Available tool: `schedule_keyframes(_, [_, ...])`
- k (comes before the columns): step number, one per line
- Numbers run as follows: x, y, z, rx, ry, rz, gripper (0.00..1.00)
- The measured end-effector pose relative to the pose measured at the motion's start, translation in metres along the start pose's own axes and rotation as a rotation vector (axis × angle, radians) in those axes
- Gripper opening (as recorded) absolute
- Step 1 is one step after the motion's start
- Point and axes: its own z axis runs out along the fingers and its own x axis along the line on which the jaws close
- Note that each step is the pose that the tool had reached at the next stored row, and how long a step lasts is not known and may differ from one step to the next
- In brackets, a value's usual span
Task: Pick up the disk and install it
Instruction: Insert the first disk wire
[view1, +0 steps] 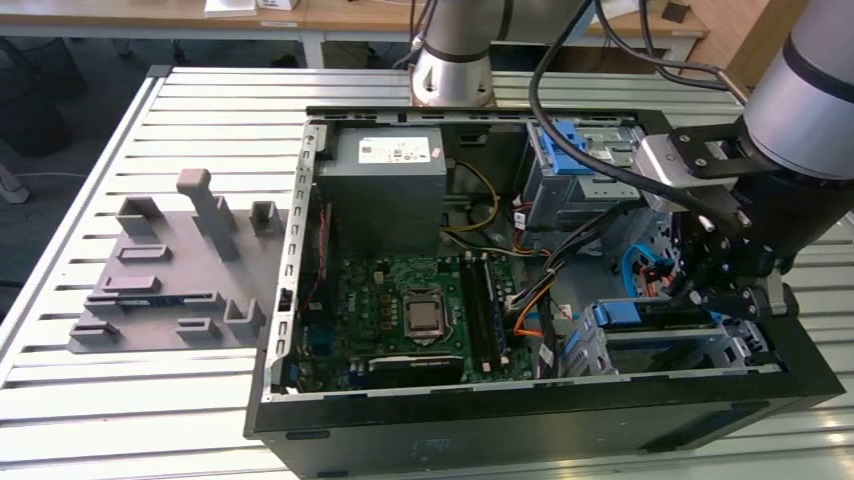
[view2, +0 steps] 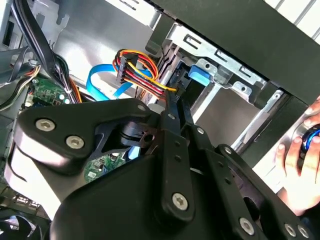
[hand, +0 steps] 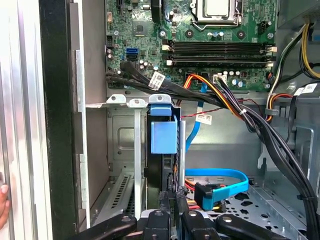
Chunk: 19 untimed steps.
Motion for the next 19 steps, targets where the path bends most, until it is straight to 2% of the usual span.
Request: schedule_keyframes(19, [0.0002, 0.0005, 0.0075, -0.0043, -0.0019, 0.000, 0.18])
